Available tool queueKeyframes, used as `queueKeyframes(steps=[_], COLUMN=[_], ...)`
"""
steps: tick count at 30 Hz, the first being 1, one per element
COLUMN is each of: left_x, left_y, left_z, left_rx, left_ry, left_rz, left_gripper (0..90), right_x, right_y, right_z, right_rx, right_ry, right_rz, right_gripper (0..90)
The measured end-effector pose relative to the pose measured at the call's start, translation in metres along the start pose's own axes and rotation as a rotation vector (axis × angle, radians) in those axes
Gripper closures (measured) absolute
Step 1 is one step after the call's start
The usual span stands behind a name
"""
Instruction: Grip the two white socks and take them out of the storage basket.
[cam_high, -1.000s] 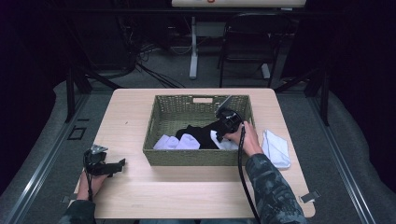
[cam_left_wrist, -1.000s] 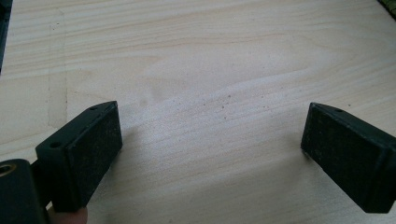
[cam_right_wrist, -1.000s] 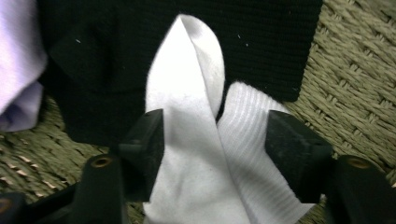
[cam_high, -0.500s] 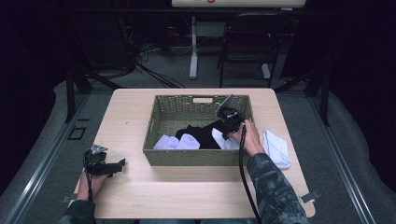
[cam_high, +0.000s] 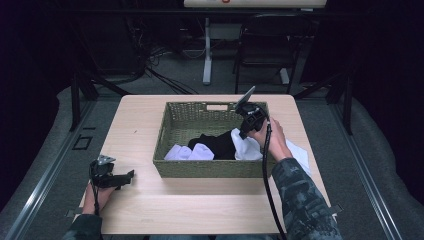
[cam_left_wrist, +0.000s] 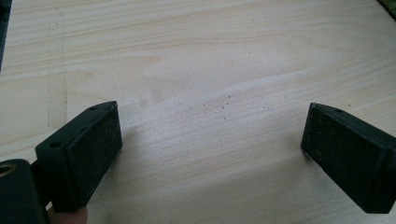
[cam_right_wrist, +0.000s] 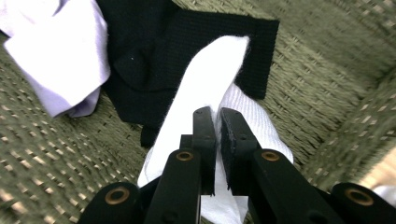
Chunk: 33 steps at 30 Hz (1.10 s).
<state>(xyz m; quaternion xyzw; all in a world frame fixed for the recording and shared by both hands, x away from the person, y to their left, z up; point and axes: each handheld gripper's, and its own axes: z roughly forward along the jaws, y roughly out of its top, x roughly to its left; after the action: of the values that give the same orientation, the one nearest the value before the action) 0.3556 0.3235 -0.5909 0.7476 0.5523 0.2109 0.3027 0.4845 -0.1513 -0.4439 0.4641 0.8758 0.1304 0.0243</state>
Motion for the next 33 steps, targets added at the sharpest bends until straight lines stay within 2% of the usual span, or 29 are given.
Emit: queueKeyframes(steps=[2, 3, 8, 18, 23, 24, 26, 27, 33], left_x=[0.000, 0.000, 0.000, 0.000, 0.000, 0.000, 0.000, 0.001, 0.000], left_y=[0.000, 0.001, 0.001, 0.001, 0.001, 0.001, 0.001, 0.001, 0.001], left_z=[0.000, 0.001, 0.000, 0.001, 0.001, 0.001, 0.001, 0.000, 0.000], left_rx=[-0.001, 0.001, 0.001, 0.000, -0.002, -0.001, -0.001, 0.010, 0.009], left_ry=[0.000, -0.003, -0.002, -0.003, -0.003, -0.003, -0.003, -0.010, -0.009], left_rz=[0.003, 0.005, 0.005, 0.005, 0.002, 0.001, 0.002, 0.004, 0.003], left_gripper=[5.0, 4.9, 5.0, 5.0, 5.0, 5.0, 5.0, 5.0, 5.0], right_x=[0.000, 0.001, 0.003, 0.006, 0.008, 0.008, 0.008, 0.009, 0.010], right_y=[0.001, 0.004, 0.011, 0.019, 0.023, 0.025, 0.026, 0.028, 0.033], right_z=[-0.003, -0.010, -0.023, -0.049, -0.067, -0.076, -0.079, -0.087, -0.108], right_rx=[-0.007, -0.007, -0.007, -0.024, -0.029, -0.037, -0.038, -0.046, -0.050], right_ry=[0.003, -0.003, -0.001, -0.004, -0.008, -0.009, -0.010, -0.014, -0.041], right_rz=[0.002, -0.011, -0.036, -0.045, -0.049, -0.052, -0.053, -0.056, -0.067], right_gripper=[85.0, 85.0, 85.0, 84.9, 85.0, 84.9, 84.9, 84.9, 84.8])
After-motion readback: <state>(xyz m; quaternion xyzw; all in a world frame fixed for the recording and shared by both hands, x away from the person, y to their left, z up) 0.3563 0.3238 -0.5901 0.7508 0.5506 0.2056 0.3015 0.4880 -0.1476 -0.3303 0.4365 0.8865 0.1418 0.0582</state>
